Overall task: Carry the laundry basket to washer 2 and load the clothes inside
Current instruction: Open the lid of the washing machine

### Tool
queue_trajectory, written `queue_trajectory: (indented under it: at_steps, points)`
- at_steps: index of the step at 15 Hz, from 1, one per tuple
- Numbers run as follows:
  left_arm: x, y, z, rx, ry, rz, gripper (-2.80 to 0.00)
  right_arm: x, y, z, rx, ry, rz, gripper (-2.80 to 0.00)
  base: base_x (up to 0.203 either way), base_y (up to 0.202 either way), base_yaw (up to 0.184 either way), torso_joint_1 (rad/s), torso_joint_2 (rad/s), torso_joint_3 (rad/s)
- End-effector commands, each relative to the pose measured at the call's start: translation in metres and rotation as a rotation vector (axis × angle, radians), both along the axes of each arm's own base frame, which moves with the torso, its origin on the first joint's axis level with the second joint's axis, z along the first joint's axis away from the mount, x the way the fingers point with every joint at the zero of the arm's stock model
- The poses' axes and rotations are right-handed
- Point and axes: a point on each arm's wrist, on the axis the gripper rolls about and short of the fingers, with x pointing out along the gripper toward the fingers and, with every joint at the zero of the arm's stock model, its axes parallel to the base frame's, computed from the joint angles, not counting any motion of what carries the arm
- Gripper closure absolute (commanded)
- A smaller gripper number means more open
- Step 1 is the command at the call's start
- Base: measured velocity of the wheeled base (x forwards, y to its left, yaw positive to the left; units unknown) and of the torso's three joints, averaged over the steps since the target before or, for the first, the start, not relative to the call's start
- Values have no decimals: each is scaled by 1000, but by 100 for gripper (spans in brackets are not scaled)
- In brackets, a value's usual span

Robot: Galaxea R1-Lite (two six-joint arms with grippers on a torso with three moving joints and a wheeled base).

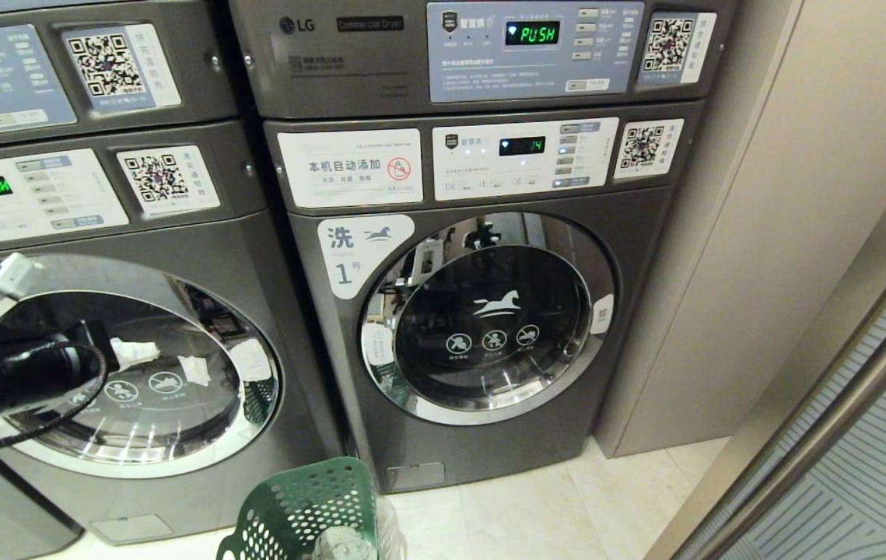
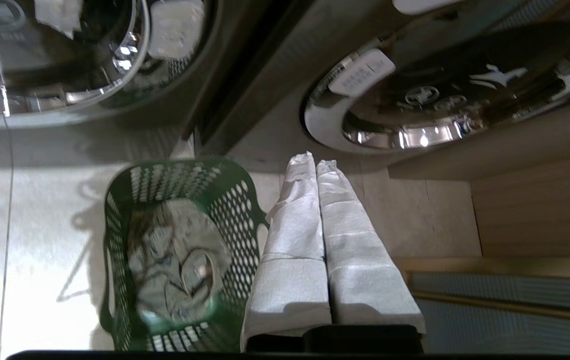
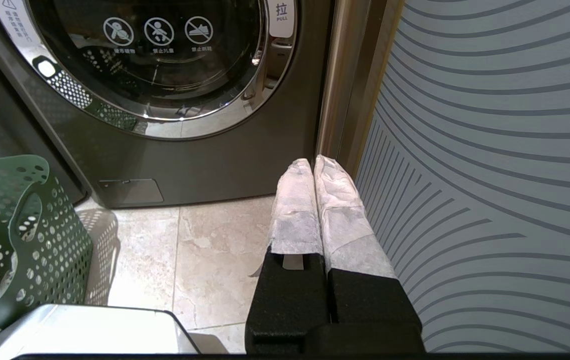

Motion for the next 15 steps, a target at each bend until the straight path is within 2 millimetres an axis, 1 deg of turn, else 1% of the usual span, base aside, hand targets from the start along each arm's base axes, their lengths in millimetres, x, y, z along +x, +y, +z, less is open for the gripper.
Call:
queue_trajectory:
  at_steps: [1,2,4,5,7,10,14,15]
  points:
    - [37,40,-51,-18,18,-22,0,0,0,0,0,0,1,0,0,0,0,0,0,0]
    - [43,49,-66,3,17,-77,0,0,0,0,0,1,2,0,0,0,0,0,0,0]
    - [55,69,-92,116,-9,-197,0,0,0,0,0,3,2,0,0,0,0,0,0,0]
    - [59,78,-99,156,-36,-244,0,0,0,0,0,1,2,0,0,0,0,0,0,0]
    - [61,90,-104,208,-64,-275,0,0,0,0,0,1,1,0,0,0,0,0,0,0]
    - [78,100,-108,249,-87,-294,0,0,0,0,0,1,2,0,0,0,0,0,0,0]
    - [98,90,-129,224,-82,-365,0,0,0,0,0,1,1,0,0,0,0,0,0,0]
    - [104,86,-132,222,-84,-383,-280,0,0,0,0,1,1,0,0,0,0,0,0,0]
